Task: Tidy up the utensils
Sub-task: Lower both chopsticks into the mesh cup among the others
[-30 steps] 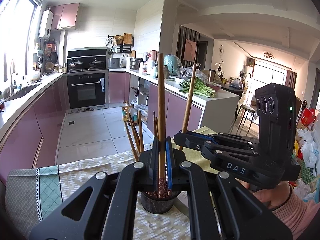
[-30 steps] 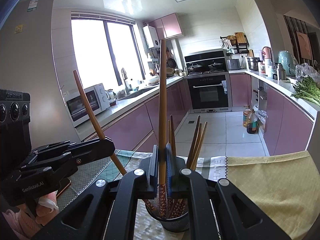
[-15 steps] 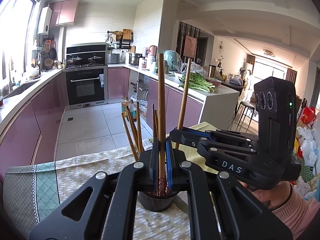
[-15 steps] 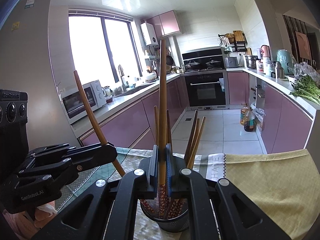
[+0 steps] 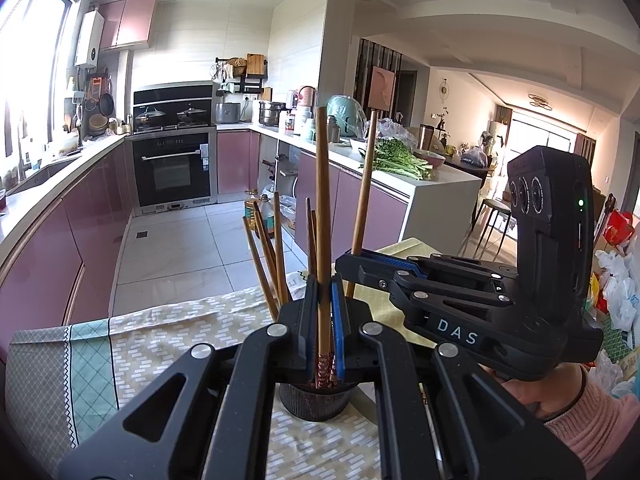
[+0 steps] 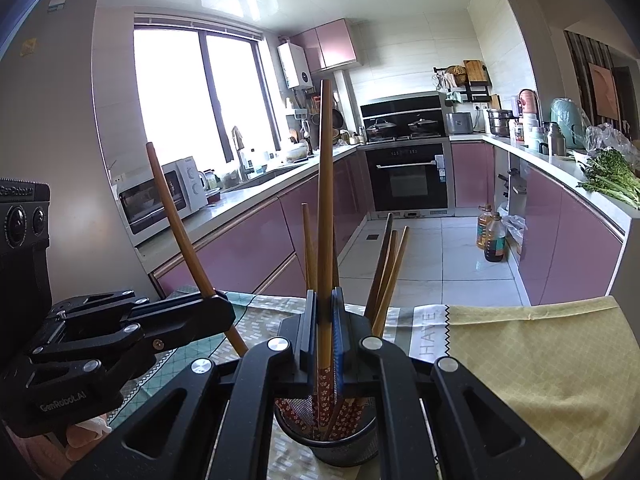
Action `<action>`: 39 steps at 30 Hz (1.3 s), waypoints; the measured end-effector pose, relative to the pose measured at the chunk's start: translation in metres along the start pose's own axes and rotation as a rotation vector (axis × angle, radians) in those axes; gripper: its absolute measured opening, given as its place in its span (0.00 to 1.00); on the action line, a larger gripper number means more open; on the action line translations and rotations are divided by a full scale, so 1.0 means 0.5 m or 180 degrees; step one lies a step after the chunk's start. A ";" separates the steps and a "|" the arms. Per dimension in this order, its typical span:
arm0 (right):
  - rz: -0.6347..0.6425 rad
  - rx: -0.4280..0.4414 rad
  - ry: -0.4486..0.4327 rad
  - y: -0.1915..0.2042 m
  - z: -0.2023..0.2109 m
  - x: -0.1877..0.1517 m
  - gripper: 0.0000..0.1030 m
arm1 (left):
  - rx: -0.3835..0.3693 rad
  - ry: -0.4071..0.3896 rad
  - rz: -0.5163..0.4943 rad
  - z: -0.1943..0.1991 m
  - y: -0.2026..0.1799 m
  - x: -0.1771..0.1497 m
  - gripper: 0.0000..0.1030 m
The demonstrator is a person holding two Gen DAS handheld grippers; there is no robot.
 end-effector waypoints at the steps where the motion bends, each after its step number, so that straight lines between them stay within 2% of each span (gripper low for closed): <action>1: -0.0004 -0.0003 0.0005 -0.001 -0.002 -0.001 0.06 | -0.0002 0.0008 0.0001 -0.002 0.001 -0.001 0.07; 39: -0.0032 -0.0012 0.0142 -0.004 -0.032 -0.038 0.06 | 0.0030 0.0198 -0.0023 -0.054 0.022 -0.033 0.07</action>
Point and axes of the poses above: each gripper's, at about its wrist camera, not at the fingertips, and z roughly against the way its jaws point, y to its left, x to its top, the point moved 4 cm from there along -z, roughly the way its jaws point, and after that the axes turned 2 degrees about x, right-handed, at the moved point
